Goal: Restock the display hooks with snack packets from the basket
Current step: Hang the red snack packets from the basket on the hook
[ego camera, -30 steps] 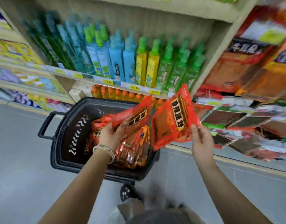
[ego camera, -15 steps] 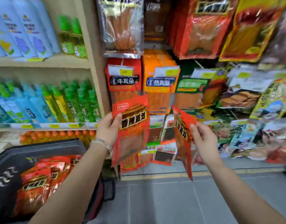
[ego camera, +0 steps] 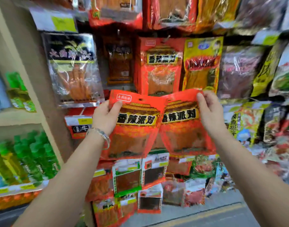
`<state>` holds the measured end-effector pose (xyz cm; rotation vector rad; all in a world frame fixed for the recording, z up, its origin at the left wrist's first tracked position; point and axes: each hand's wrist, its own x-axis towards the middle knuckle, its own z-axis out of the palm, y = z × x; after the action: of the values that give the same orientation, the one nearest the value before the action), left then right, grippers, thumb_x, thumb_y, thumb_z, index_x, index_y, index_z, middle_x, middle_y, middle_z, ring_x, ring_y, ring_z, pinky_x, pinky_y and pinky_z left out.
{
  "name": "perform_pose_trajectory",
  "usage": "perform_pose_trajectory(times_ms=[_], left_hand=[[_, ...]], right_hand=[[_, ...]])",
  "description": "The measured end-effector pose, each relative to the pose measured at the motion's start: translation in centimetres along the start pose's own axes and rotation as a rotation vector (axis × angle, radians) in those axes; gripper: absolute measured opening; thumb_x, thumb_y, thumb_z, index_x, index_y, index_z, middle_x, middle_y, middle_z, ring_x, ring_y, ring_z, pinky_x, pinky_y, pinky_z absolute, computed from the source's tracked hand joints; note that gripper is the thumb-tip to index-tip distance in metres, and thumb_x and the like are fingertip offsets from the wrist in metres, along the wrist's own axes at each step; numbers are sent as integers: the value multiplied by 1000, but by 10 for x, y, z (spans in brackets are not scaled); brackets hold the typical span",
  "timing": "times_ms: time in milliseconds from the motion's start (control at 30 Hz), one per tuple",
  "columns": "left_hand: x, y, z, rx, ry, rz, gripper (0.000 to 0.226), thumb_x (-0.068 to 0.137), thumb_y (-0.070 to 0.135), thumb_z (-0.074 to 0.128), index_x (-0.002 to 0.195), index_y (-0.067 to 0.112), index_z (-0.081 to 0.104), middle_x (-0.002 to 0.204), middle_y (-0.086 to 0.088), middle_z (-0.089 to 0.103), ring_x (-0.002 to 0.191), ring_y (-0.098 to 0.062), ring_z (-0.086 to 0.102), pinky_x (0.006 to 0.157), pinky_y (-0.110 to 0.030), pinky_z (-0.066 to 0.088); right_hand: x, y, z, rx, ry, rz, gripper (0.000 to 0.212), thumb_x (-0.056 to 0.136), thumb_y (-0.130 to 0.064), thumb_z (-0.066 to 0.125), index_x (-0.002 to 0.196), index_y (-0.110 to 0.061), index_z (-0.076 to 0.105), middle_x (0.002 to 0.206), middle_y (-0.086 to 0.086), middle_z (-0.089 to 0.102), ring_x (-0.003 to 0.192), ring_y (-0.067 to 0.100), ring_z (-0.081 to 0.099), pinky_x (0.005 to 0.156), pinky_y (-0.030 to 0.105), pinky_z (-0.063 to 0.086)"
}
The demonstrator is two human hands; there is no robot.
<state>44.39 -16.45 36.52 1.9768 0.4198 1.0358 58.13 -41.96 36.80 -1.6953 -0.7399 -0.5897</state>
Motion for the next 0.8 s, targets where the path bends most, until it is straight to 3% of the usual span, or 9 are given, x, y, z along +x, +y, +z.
perform_pose_trajectory(times_ms=[100, 267, 367, 533, 700, 800], left_hand=[[33, 11, 6, -97, 6, -3, 39, 81, 44, 56, 70, 8, 63, 69, -6, 58, 66, -16, 52, 65, -32, 39], [76, 25, 15, -244, 39, -46, 33, 69, 51, 55, 59, 20, 61, 61, 7, 61, 57, -7, 55, 62, -31, 44], [92, 27, 20, -332, -3, -59, 26, 74, 44, 59, 59, 25, 66, 64, 8, 65, 64, -11, 60, 67, -33, 48], [106, 31, 31, -417, -34, -54, 25, 86, 33, 61, 63, 33, 71, 66, 10, 69, 67, -11, 64, 70, -33, 52], [114, 38, 40, -523, -102, -65, 23, 87, 34, 62, 68, 38, 73, 73, 6, 73, 66, -12, 69, 64, -34, 57], [119, 43, 46, -530, -76, -59, 25, 87, 33, 63, 65, 40, 72, 69, 9, 72, 62, -8, 69, 55, -25, 56]], right_hand=[[50, -9, 10, 66, 74, -9, 17, 97, -22, 47, 85, -32, 53, 90, -3, 54, 82, 4, 50, 78, 16, 39], [122, -19, 32, 248, 138, 25, 19, 93, -23, 49, 75, -26, 54, 76, -7, 54, 71, -3, 49, 71, 17, 39], [154, -17, 44, 378, 174, 114, 19, 90, -24, 52, 73, -22, 58, 86, 2, 60, 85, 12, 56, 83, 32, 42], [188, -10, 59, 516, 201, 294, 18, 91, -19, 56, 73, -20, 56, 84, 5, 58, 87, 22, 54, 85, 43, 47], [205, -1, 61, 570, 245, 383, 23, 92, -16, 56, 69, -19, 53, 81, 7, 49, 84, 21, 47, 77, 35, 40], [212, 6, 62, 541, 242, 416, 23, 92, -15, 56, 70, -19, 52, 77, 4, 51, 81, 20, 49, 74, 33, 41]])
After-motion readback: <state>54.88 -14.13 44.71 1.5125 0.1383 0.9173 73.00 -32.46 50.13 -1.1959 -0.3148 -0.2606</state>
